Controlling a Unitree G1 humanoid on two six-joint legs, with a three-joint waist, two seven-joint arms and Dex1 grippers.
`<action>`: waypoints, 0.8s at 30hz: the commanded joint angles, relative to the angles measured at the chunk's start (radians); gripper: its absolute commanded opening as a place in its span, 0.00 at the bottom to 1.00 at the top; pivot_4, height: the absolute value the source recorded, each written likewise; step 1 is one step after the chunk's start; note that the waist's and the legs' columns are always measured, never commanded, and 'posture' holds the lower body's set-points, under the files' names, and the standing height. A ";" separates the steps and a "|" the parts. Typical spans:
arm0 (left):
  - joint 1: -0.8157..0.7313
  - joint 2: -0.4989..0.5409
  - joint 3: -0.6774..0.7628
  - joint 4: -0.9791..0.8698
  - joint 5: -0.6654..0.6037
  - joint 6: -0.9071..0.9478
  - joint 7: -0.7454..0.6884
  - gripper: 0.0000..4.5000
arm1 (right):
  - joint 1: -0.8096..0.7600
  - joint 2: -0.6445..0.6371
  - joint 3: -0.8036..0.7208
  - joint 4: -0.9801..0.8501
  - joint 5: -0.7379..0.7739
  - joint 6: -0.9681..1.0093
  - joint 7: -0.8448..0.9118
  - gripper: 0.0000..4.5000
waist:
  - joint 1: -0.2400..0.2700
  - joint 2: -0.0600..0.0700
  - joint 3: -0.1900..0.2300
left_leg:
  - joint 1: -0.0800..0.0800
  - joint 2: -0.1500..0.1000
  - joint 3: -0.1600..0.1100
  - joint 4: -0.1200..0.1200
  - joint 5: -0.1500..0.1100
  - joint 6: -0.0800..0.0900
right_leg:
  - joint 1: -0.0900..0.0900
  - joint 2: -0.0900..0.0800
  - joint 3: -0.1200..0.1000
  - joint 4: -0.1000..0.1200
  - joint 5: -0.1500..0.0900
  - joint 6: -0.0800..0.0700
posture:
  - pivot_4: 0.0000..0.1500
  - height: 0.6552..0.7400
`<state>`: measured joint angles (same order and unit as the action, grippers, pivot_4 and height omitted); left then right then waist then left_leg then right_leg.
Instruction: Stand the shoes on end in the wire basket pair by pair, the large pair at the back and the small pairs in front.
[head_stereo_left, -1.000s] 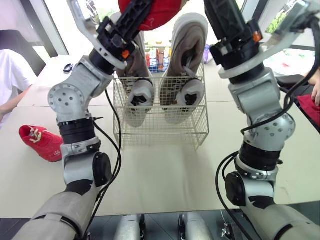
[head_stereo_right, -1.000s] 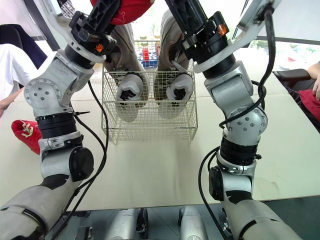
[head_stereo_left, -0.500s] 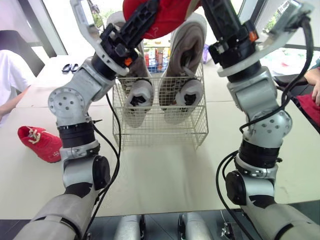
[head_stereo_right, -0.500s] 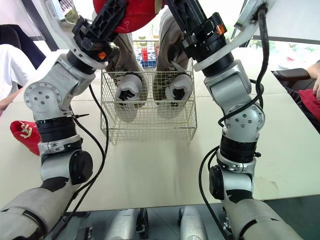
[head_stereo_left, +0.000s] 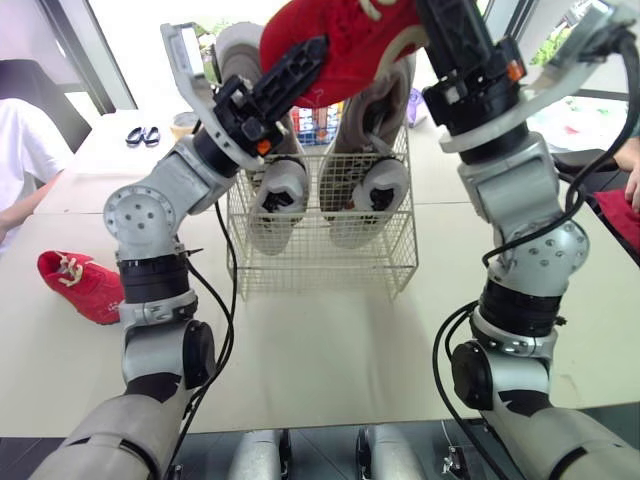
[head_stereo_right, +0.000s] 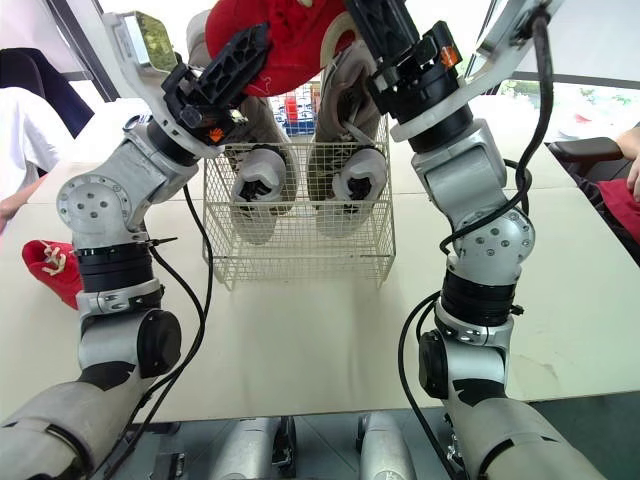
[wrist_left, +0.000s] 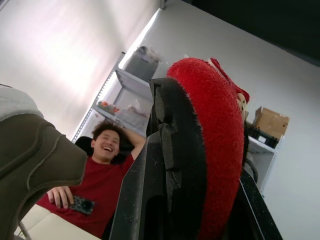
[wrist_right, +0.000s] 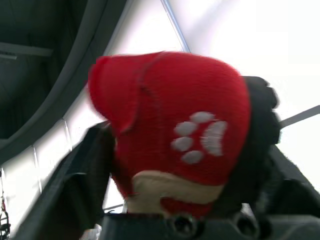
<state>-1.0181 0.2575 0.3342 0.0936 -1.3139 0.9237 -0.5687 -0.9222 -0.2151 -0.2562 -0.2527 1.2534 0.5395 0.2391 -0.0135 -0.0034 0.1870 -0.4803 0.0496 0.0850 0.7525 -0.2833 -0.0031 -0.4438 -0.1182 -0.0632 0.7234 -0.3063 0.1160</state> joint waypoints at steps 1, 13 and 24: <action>-0.009 0.014 -0.005 -0.021 0.020 -0.017 0.005 0.05 | -0.021 -0.007 0.007 -0.061 0.025 0.006 0.009 0.39 | 0.001 0.000 0.000 | 0.000 0.000 0.000 0.000 0.000 0.000 | 0.000 0.000 0.000 0.000 0.000 0.000 | 1.00 0.15; 0.040 0.077 0.004 -0.097 0.070 -0.016 0.036 0.98 | -0.051 -0.063 -0.012 -0.040 0.020 0.024 0.048 0.20 | 0.000 0.000 0.000 | 0.000 0.000 0.000 0.000 0.000 0.000 | 0.000 0.000 0.000 0.000 0.000 0.000 | 1.00 0.15; 0.163 0.447 -0.025 -0.392 0.153 0.081 0.083 0.98 | -0.037 -0.592 -0.093 0.130 -0.068 0.161 0.465 0.20 | 0.003 -0.001 0.001 | 0.000 0.000 0.000 -0.002 -0.004 0.007 | 0.001 0.000 0.000 -0.005 0.000 0.000 | 1.00 0.15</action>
<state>-0.8646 0.6894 0.3168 -0.2419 -1.1622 0.9927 -0.4945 -0.9663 -0.7733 -0.3480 -0.1237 1.2352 0.7104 0.6113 -0.0106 -0.0044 0.1882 -0.4797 0.0497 0.0852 0.7502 -0.2879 0.0046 -0.4426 -0.1187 -0.0630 0.7180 -0.3064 0.1156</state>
